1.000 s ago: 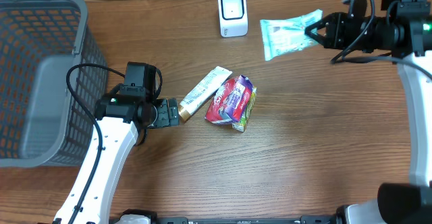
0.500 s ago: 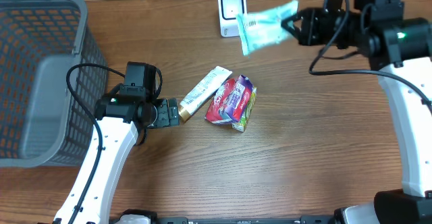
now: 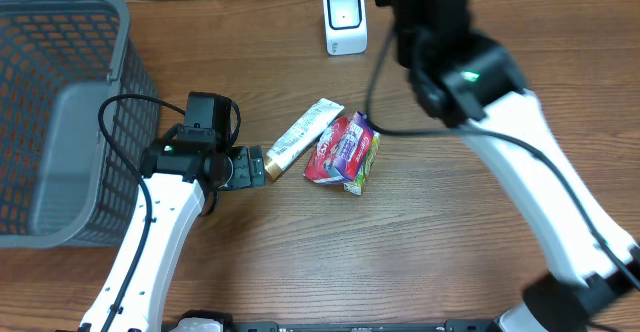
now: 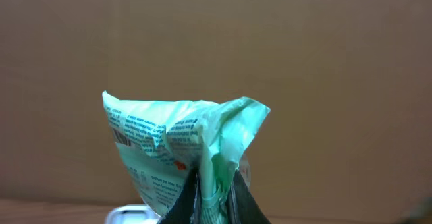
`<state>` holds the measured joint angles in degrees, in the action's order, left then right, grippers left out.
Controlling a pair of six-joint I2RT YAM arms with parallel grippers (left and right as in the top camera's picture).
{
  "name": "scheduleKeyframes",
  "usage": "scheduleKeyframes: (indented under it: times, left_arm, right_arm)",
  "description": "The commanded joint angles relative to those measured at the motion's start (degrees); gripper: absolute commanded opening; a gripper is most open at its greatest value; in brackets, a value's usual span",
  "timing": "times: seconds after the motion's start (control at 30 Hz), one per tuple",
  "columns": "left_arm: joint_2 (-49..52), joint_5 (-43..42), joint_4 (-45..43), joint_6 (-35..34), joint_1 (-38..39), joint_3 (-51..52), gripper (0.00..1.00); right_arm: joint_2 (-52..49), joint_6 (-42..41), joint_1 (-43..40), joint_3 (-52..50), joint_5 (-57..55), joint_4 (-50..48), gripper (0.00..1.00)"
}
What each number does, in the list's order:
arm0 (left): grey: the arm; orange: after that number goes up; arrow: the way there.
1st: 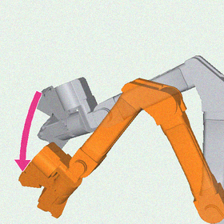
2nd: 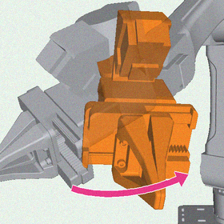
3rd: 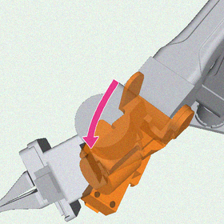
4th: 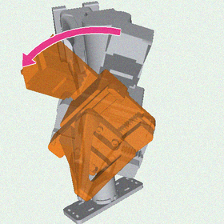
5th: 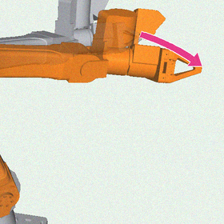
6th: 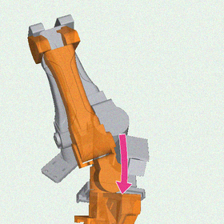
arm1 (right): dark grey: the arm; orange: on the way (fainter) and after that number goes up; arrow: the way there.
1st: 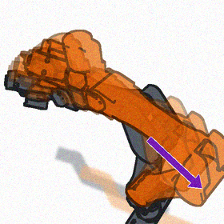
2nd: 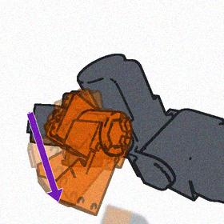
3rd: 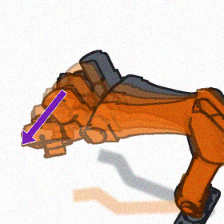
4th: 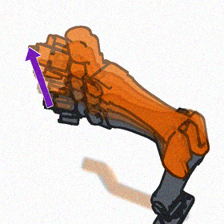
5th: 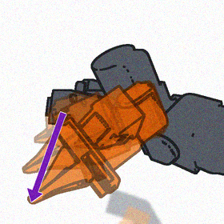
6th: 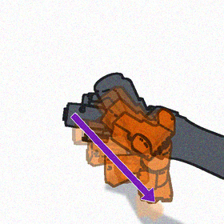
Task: Scan the item barcode
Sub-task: 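Hold the packet's barcode in front of the white scanner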
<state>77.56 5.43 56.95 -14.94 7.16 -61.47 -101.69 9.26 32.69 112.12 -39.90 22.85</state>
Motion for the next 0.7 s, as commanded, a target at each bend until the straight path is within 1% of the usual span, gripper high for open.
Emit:
scheduleKeyframes:
  times: [0.0, 0.1, 0.23, 0.27, 0.33, 0.43, 0.53, 0.67]
  left_arm:
    - [0.4, 0.5, -0.2, -0.9, 0.4, 0.3, 1.00]
    - [0.4, 0.5, -0.2, -0.9, 0.4, 0.3, 0.99]
    - [0.4, 0.5, -0.2, -0.9, 0.4, 0.3, 1.00]
    - [0.4, 0.5, -0.2, -0.9, 0.4, 0.3, 1.00]
    - [0.4, 0.5, -0.2, -0.9, 0.4, 0.3, 1.00]
    - [0.4, 0.5, -0.2, -0.9, 0.4, 0.3, 1.00]
    - [0.4, 0.5, -0.2, -0.9, 0.4, 0.3, 1.00]
    - [0.4, 0.5, -0.2, -0.9, 0.4, 0.3, 1.00]
  right_arm:
    - [-9.0, 13.4, 0.3, 0.4, -14.2, -5.4, 0.04]
    - [-15.7, 23.7, 0.3, 0.4, -14.6, -13.7, 0.04]
    - [-22.1, 44.0, 0.3, 0.4, -11.3, -24.2, 0.04]
    - [-23.2, 48.8, 0.3, 0.4, -8.6, -25.2, 0.04]
    - [-24.2, 54.3, 0.2, 0.4, -4.2, -25.2, 0.04]
    - [-26.0, 60.2, -0.3, 0.4, 3.8, -25.5, 0.04]
    - [-27.4, 64.9, -1.5, 0.4, 8.1, -26.4, 0.04]
    - [-30.1, 64.4, -2.5, 0.4, 8.7, -32.3, 0.04]
